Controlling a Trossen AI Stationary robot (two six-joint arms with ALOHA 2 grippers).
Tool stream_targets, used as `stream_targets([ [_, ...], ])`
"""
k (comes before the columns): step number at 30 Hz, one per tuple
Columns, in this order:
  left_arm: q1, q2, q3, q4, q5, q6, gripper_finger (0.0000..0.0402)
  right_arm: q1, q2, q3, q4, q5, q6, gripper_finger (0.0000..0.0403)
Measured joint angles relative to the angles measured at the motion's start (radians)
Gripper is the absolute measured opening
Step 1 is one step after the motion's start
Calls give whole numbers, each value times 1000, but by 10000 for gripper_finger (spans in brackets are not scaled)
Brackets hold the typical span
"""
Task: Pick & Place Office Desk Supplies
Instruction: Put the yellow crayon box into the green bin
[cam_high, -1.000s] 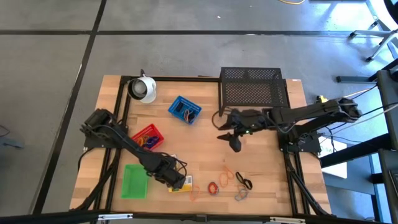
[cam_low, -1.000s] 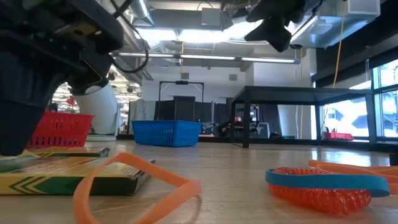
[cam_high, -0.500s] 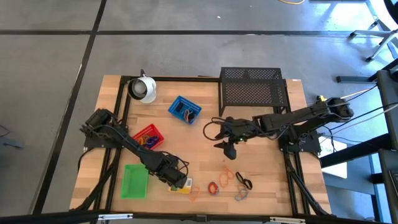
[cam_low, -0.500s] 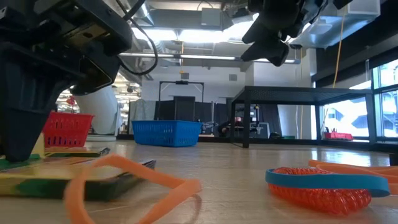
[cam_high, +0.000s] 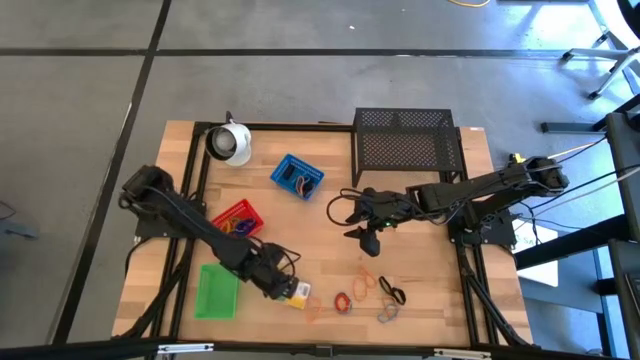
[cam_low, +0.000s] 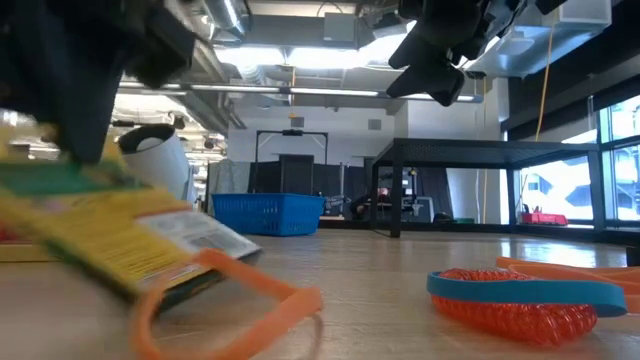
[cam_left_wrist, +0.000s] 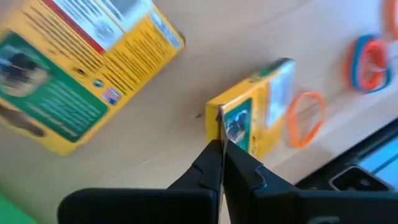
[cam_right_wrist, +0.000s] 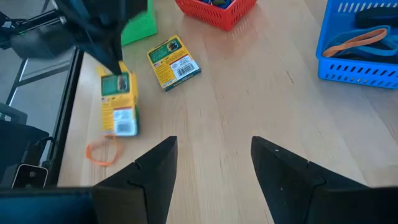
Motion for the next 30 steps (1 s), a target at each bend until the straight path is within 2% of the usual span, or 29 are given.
stream_targets([
  [4,-14,-84,0,-69,-35,1,2,0,0,0,0,0,0,207],
  [13,-66,-296,0,-121,-28,52,2,0,0,0,0,0,0,207],
  [17,-97,-390,0,-163,45,36,2,0,0,0,0,0,-1,207],
  [22,-141,-490,0,-253,148,-64,2,0,0,0,0,0,-3,207],
  [28,-204,-555,1,-408,278,-197,2,0,0,-1,0,0,-3,207],
  [30,-225,-558,1,-478,292,-238,2,0,0,-1,0,0,-3,207],
])
